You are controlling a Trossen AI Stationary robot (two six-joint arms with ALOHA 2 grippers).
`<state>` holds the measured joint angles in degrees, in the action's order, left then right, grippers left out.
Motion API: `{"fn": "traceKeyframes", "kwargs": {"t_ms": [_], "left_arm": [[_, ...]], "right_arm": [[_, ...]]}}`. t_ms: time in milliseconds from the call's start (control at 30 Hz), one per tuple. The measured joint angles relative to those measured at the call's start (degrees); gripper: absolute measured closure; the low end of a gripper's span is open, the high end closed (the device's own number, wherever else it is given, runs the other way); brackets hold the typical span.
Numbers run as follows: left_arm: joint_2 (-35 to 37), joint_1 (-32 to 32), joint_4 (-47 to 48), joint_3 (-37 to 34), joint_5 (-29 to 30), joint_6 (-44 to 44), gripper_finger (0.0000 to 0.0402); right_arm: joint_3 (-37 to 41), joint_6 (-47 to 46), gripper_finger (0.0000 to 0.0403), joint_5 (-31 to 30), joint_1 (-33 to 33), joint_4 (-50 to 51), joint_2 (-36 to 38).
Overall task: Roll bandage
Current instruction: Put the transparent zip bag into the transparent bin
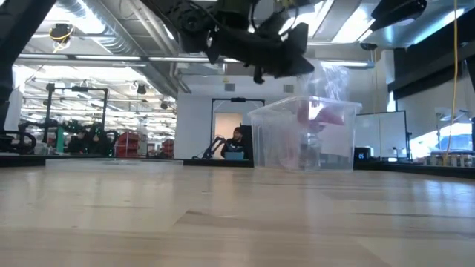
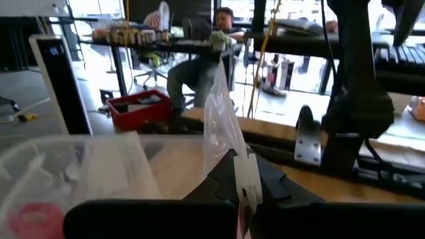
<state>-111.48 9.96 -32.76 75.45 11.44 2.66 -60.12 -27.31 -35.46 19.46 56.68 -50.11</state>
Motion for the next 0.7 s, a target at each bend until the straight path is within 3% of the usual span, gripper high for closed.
{"fn": "traceKeyframes", "kwargs": {"t_ms": [233, 500, 700], "left_arm": [[-5.1, 0.0, 0.2, 0.0, 0.8, 1.2, 0.04], [-5.4, 0.5, 3.5, 0.1, 0.6, -5.6, 0.04], [-2.6, 0.7, 14.4, 2.7, -1.2, -6.4, 0.0376]], "right_arm": [[0.0, 0.2, 0.0151, 0.0, 0.0, -0.2, 0.0], [0.0, 0.2, 0.0151, 0.0, 0.0, -0.4, 0.0], [0.0, 0.2, 0.0151, 0.0, 0.0, -0.5, 0.0]]}}
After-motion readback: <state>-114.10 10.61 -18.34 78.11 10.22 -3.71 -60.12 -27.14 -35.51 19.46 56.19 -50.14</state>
